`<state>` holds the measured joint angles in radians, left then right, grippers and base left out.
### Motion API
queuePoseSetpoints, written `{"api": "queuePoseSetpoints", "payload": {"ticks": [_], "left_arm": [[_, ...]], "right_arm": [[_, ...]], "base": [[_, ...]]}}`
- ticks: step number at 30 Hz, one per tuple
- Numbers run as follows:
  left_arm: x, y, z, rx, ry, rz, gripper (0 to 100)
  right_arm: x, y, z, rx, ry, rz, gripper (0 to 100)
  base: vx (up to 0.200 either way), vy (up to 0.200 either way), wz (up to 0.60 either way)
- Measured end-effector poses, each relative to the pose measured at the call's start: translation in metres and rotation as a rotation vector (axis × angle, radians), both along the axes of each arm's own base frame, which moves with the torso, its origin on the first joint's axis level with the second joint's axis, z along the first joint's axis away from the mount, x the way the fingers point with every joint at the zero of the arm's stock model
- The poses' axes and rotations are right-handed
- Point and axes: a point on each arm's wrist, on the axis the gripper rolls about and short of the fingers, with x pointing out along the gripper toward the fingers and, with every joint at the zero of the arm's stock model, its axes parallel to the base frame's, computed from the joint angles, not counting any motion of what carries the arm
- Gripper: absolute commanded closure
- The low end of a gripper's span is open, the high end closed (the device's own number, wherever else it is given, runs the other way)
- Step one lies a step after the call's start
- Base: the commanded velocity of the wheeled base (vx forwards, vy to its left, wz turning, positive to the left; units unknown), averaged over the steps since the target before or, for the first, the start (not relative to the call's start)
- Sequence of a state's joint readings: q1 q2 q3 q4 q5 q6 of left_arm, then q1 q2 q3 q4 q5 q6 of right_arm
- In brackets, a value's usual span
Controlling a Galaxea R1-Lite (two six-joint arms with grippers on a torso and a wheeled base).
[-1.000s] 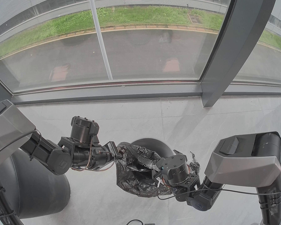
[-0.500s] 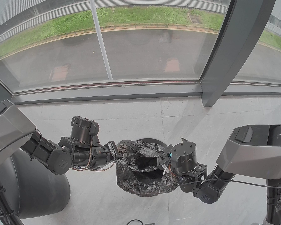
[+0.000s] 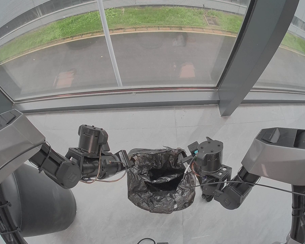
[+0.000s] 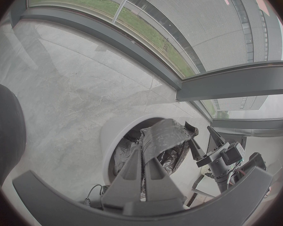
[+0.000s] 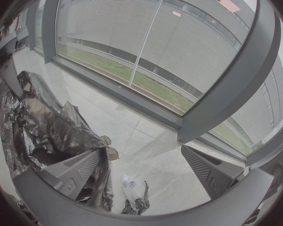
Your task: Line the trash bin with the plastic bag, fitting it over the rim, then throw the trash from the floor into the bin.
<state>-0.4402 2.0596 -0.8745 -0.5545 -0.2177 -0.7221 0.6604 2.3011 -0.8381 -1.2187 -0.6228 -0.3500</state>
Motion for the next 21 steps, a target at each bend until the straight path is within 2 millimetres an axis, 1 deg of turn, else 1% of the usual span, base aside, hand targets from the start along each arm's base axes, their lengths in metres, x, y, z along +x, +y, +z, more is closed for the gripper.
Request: {"api": "queuePoseSetpoints", "payload": {"ticks": [6,10,21], "left_arm": [[0.010,-0.002,-0.003,0.000,-0.009,0.005,100],[0.017,-0.001,-0.005,-0.001,-0.015,0.014,100],[0.031,0.012,-0.013,0.023,-0.024,0.042,100]], "right_arm": [[0.014,-0.007,0.003,0.017,-0.023,-0.035,0],[0.022,-0.008,0.003,0.026,-0.035,-0.046,0],[0.032,-0.007,-0.003,0.036,-0.044,-0.046,0]], "base": [[0.000,0.000,0.00],[0.000,0.000,0.00],[0.000,0.000,0.00]]}}
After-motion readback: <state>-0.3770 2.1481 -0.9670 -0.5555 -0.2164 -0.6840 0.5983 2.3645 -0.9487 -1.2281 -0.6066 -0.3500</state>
